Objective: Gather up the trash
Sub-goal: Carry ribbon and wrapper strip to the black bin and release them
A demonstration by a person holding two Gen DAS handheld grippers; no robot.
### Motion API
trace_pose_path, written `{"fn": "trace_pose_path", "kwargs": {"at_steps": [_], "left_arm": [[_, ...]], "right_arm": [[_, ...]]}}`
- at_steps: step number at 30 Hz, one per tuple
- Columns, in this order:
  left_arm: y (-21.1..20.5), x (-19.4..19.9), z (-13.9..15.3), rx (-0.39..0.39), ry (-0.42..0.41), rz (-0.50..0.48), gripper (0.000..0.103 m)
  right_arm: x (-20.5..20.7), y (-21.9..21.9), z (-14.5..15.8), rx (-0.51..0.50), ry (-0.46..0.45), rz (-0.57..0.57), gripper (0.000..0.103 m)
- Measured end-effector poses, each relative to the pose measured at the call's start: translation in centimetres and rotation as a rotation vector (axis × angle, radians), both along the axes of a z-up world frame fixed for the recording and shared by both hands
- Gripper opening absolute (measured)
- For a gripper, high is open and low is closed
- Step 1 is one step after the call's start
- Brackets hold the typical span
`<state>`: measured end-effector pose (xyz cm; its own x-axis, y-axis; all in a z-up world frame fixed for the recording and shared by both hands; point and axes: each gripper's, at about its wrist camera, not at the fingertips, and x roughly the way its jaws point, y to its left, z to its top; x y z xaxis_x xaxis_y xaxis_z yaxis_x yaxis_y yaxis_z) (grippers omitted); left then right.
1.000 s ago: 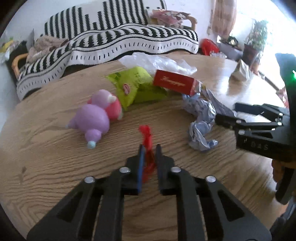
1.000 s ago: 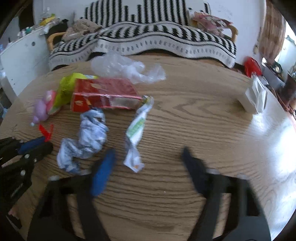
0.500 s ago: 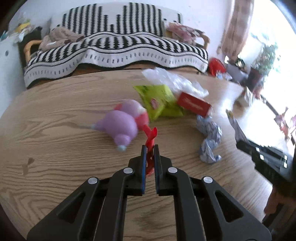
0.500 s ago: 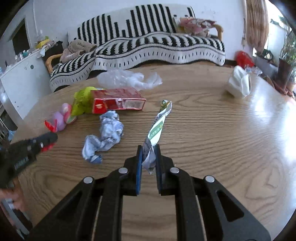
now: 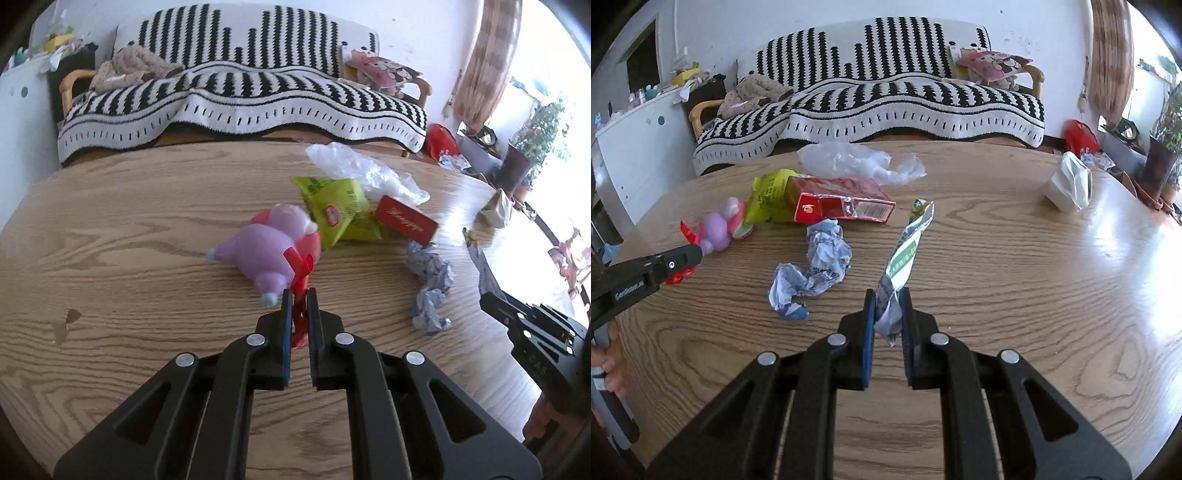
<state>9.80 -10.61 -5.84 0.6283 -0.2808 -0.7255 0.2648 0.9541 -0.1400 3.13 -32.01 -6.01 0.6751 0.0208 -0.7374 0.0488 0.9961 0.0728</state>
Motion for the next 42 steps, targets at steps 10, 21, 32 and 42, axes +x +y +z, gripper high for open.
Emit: {"fn": "trace_pose_path", "kwargs": {"at_steps": [10, 21, 32, 42], "left_arm": [[-3.2, -5.9, 4.1, -0.067, -0.049, -0.08, 0.006], [-15.3, -18.0, 9.1, -0.213, 0.036, -0.441, 0.006], [-25.3, -26.8, -1.5, -0.115, 0.275, -0.608, 0.006], [-27.3, -28.7, -5.9, 0.007, 0.288, -0.69, 0.006]], "right_arm": [[-6.0, -4.4, 5.4, 0.128, -0.117, -0.105, 0.013], [-23.7, -12.7, 12.7, 0.129, -0.196, -0.233, 0.013], [-33.4, -19.3, 4.5, 0.323, 0.046, -0.37, 0.013], [-36.6, -20.7, -3.1, 0.418, 0.2, -0.456, 0.013]]}}
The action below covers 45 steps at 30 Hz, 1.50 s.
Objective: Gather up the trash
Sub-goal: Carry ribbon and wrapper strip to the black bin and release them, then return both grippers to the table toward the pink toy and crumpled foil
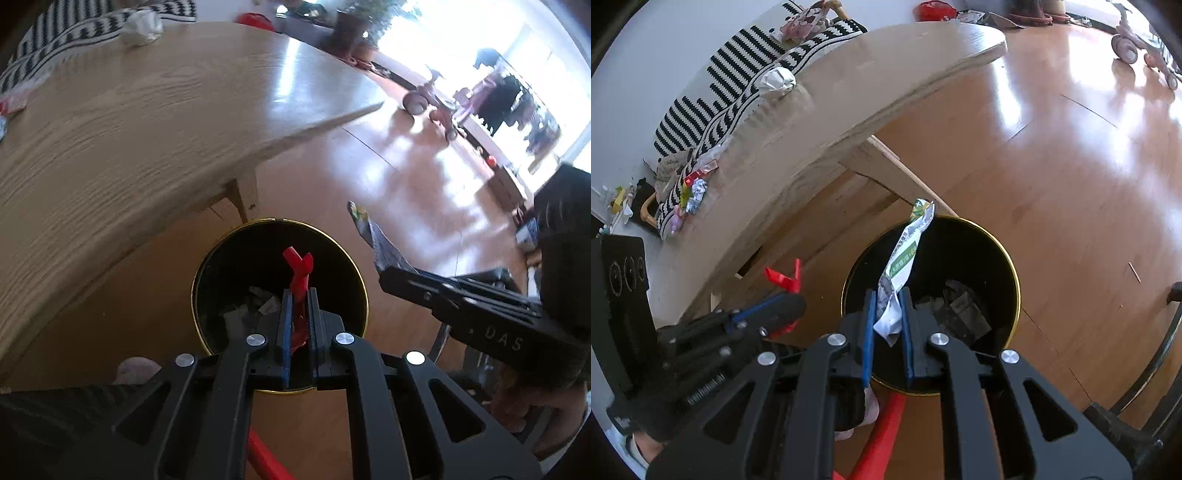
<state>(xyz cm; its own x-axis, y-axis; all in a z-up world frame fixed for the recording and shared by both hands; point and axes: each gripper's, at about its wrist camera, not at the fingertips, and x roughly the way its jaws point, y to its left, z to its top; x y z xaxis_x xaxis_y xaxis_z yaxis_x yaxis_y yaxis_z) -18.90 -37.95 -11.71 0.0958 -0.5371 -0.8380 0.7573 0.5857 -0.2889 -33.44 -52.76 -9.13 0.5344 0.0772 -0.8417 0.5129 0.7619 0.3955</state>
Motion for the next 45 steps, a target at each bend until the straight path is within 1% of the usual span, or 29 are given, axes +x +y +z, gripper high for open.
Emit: {"fn": "trace_pose_path", "kwargs": {"at_steps": [3, 5, 10, 12, 14, 15, 16, 17, 18, 19, 20, 22, 23, 24, 25, 27, 28, 29, 30, 31, 32, 34, 35, 38, 39, 41, 45], "left_arm": [[0.0, 0.0, -0.1, 0.003, 0.0, -0.004, 0.006], [-0.1, 0.0, 0.0, 0.001, 0.003, 0.001, 0.006], [-0.3, 0.3, -0.3, 0.007, 0.013, 0.007, 0.006], [-0.2, 0.5, -0.3, -0.005, 0.026, 0.006, 0.006], [-0.4, 0.5, -0.5, -0.001, 0.057, -0.012, 0.007], [-0.6, 0.3, -0.7, 0.016, 0.071, -0.017, 0.013], [-0.8, 0.3, -1.1, 0.042, 0.087, -0.02, 0.042], [-0.8, 0.2, -1.3, 0.048, 0.09, -0.016, 0.067], [-0.7, 0.1, -1.2, 0.037, 0.079, -0.002, 0.096], [-0.7, 0.0, -1.1, 0.027, 0.071, 0.001, 0.097], [-0.7, 0.0, -1.0, 0.023, 0.071, 0.001, 0.097], [-0.8, -0.1, -1.0, 0.033, 0.072, 0.004, 0.097], [-0.6, 0.0, -0.6, 0.026, 0.063, 0.013, 0.097], [-0.3, 0.1, 0.1, 0.003, 0.049, 0.026, 0.097], [0.0, 0.2, 1.1, -0.028, 0.026, 0.037, 0.097], [1.7, 1.0, 4.5, -0.104, -0.074, 0.073, 0.097], [2.7, 1.5, 5.7, -0.126, -0.117, 0.101, 0.097], [4.2, 2.5, 7.1, -0.153, -0.155, 0.148, 0.097], [5.7, 3.6, 8.1, -0.179, -0.17, 0.202, 0.097], [8.1, 5.6, 9.1, -0.208, -0.167, 0.289, 0.097], [9.6, 7.0, 9.6, -0.215, -0.163, 0.346, 0.097], [13.1, 9.9, 10.4, -0.188, -0.181, 0.455, 0.097], [15.6, 11.7, 10.7, -0.158, -0.212, 0.519, 0.097], [21.0, 15.7, 11.1, -0.045, -0.293, 0.66, 0.097], [22.6, 16.9, 10.8, -0.012, -0.302, 0.697, 0.097], [25.6, 19.2, 10.3, 0.049, -0.299, 0.756, 0.097], [29.0, 22.7, 9.6, 0.108, -0.283, 0.778, 0.097]], "right_arm": [[-0.1, -0.2, -0.1, 0.001, 0.004, -0.001, 0.013], [0.9, -0.3, -0.4, 0.002, 0.011, -0.006, 0.013], [1.1, -0.5, -0.5, 0.008, 0.014, -0.009, 0.013], [1.1, -0.6, -0.6, 0.012, 0.013, -0.011, 0.013], [1.1, -0.8, -0.6, 0.02, 0.014, -0.017, 0.013], [0.9, -1.1, -0.6, 0.03, 0.006, -0.039, 0.015], [0.8, -1.5, -0.6, 0.043, 0.003, -0.055, 0.036], [0.6, -2.0, -0.5, 0.054, 0.006, -0.087, 0.091], [0.3, -2.5, -0.5, 0.06, 0.011, -0.119, 0.094], [0.0, -3.0, -0.3, 0.067, -0.002, -0.152, 0.097], [-0.2, -3.5, -0.1, 0.072, -0.012, -0.17, 0.097], [-0.6, -4.1, 0.7, 0.017, -0.021, -0.195, 0.097], [-0.6, -4.2, 1.1, -0.004, -0.025, -0.201, 0.097], [-0.7, -4.3, 1.4, -0.035, -0.026, -0.209, 0.097], [-0.6, -4.2, 1.7, -0.077, -0.006, -0.212, 0.097], [-0.2, -3.8, 2.1, -0.127, -0.009, -0.205, 0.097], [0.1, -3.5, 2.2, -0.152, -0.018, -0.195, 0.097], [0.5, -3.3, 2.3, -0.162, -0.022, -0.187, 0.097], [1.0, -3.1, 2.3, -0.172, -0.024, -0.177, 0.097], [1.7, -2.8, 2.3, -0.18, -0.026, -0.166, 0.097], [2.8, -2.3, 2.4, -0.191, -0.03, -0.148, 0.097], [5.0, -1.1, 2.8, -0.206, -0.044, -0.108, 0.097], [5.8, -0.5, 3.1, -0.214, -0.052, -0.091, 0.097], [9.4, 2.2, 4.2, -0.253, -0.087, -0.003, 0.097], [10.7, 3.2, 4.6, -0.267, -0.096, 0.03, 0.097], [13.6, 5.3, 5.2, -0.286, -0.117, 0.096, 0.097], [20.1, 9.4, 6.2, -0.271, -0.163, 0.191, 0.097]]}}
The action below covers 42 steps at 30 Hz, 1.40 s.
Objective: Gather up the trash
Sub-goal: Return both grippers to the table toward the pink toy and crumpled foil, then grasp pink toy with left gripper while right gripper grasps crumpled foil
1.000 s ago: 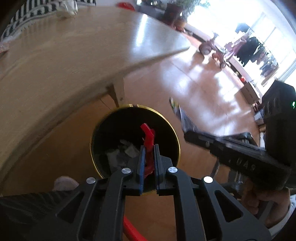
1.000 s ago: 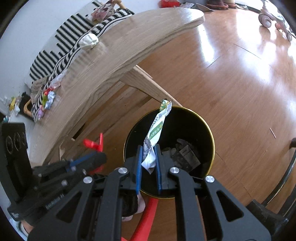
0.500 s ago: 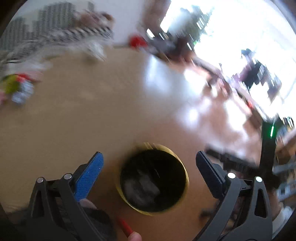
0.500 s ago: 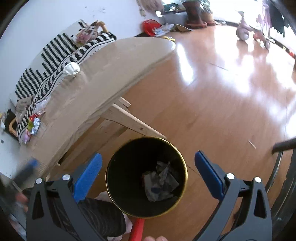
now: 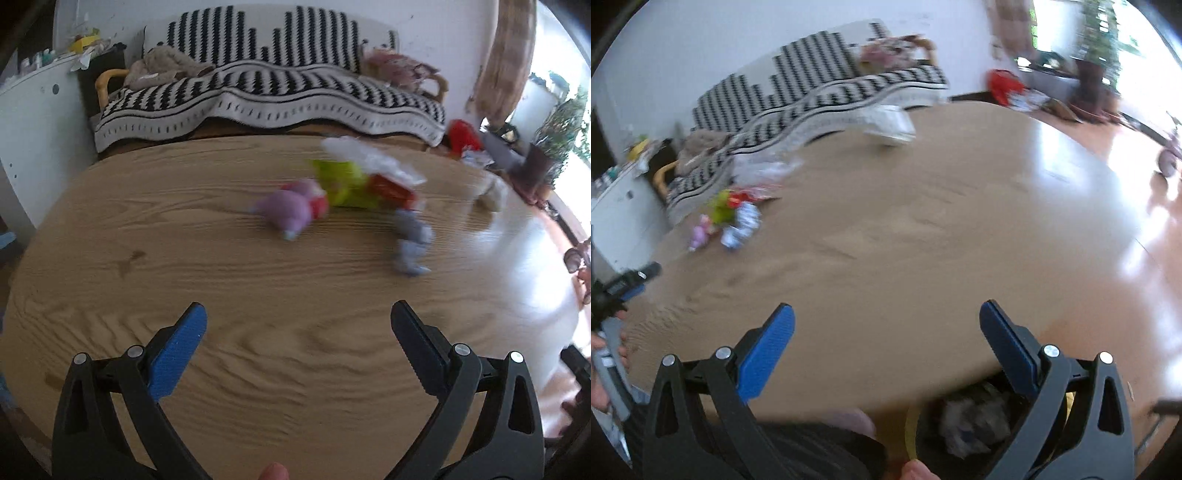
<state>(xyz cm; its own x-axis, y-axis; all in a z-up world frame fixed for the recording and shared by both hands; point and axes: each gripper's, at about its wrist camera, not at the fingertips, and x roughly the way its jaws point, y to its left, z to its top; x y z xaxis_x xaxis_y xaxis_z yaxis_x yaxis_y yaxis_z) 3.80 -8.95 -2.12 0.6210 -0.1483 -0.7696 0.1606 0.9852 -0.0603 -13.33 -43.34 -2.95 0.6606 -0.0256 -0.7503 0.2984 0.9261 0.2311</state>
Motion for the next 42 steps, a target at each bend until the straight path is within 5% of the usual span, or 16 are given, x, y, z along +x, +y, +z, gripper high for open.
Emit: {"fn": "trace_pose_path", "kwargs": {"at_steps": [8, 15, 21, 42], "left_arm": [[-0.2, 6.5, -2.4, 0.134, 0.053, -0.085, 0.097], [-1.1, 9.9, -6.3, 0.115, 0.105, -0.104, 0.097], [-0.8, 11.4, -6.3, 0.092, 0.064, -0.11, 0.097], [-1.7, 14.0, -6.6, 0.098, 0.064, -0.172, 0.098]], "right_arm": [[14.0, 8.1, 1.9, -0.008, -0.028, 0.076, 0.097], [23.2, 13.6, -2.6, -0.041, 0.109, 0.127, 0.097], [25.3, 15.2, -6.0, -0.209, 0.187, 0.179, 0.097], [24.4, 12.1, -6.0, -0.196, 0.171, 0.231, 0.098]]}}
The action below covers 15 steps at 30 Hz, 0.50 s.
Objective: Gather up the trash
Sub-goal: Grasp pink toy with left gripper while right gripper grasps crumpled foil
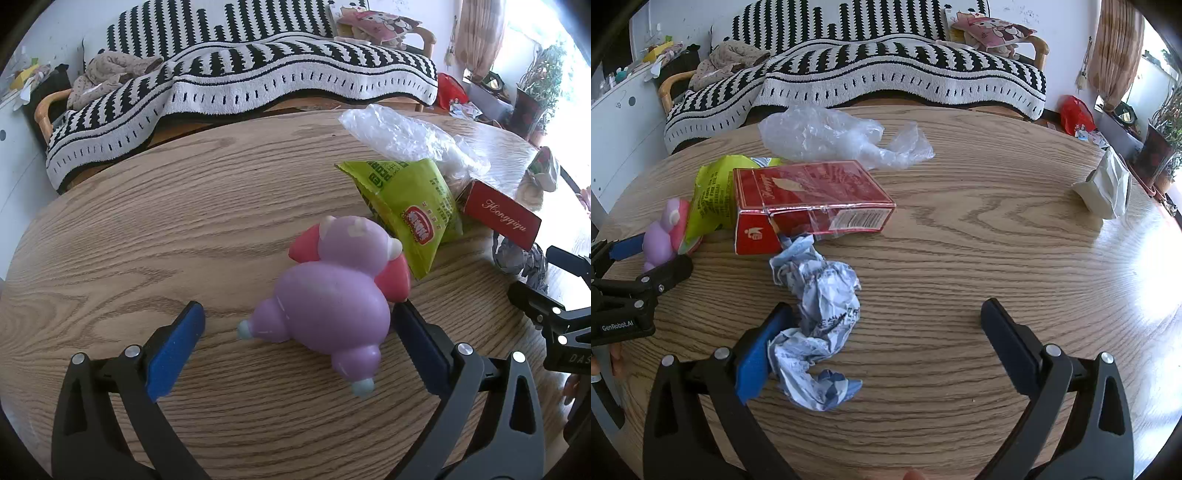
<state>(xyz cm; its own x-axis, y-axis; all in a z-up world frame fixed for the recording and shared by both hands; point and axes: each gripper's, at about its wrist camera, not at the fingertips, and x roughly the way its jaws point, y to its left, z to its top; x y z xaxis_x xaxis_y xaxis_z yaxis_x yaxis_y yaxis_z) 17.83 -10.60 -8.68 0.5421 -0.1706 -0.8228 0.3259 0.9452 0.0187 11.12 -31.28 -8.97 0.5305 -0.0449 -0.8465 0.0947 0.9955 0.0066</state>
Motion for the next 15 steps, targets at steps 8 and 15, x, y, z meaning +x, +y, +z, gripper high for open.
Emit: {"fn": "trace_pose_path", "kwargs": {"at_steps": [8, 15], "left_arm": [[-0.3, 0.1, 0.0, 0.0, 0.001, -0.012, 0.098], [-1.2, -0.9, 0.4, -0.005, -0.04, -0.065, 0.059]], "right_arm": [[0.0, 0.0, 0.0, 0.0, 0.0, 0.0, 0.098], [-0.6, -0.3, 0.5, 0.02, -0.036, 0.003, 0.051]]}}
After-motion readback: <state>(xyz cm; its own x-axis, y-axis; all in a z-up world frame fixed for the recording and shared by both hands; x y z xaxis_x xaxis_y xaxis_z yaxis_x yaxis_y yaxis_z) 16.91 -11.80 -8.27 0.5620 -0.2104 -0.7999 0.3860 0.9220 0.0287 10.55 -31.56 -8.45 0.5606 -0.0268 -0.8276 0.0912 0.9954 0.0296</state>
